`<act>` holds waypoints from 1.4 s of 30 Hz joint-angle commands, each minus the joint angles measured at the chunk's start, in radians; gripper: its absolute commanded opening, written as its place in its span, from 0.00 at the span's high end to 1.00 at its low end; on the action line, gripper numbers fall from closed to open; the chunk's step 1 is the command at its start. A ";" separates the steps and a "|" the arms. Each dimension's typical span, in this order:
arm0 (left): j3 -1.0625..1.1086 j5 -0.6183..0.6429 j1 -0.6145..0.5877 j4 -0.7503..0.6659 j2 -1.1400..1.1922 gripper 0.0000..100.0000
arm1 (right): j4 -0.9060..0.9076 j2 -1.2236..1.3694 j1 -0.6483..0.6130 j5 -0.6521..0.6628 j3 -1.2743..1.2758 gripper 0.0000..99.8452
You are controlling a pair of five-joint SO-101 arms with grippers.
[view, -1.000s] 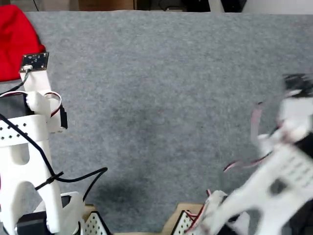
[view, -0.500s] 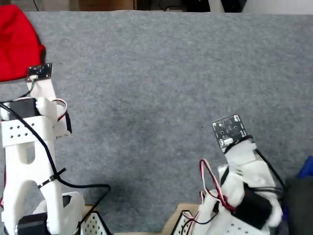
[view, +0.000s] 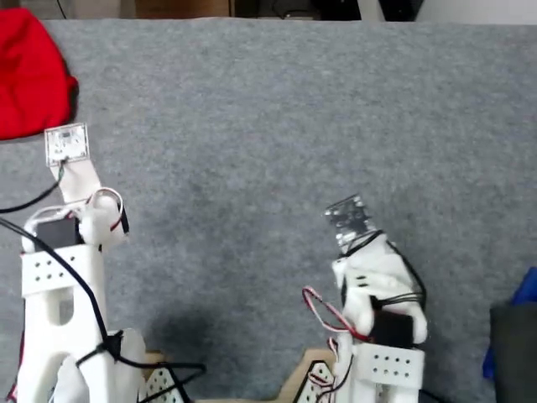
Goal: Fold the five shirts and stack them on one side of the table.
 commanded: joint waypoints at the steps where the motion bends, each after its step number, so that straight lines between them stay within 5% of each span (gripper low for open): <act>1: 0.087 0.005 -0.014 -0.112 -0.064 0.98 | -0.037 -0.088 -0.053 -0.017 0.050 0.99; 15: 0.354 0.005 -0.012 -0.316 -0.213 0.98 | 0.324 -0.226 -0.048 -0.009 0.041 0.99; 42: 0.264 0.012 -0.009 -0.204 -0.277 0.98 | 0.311 -0.219 -0.051 -0.009 0.041 0.99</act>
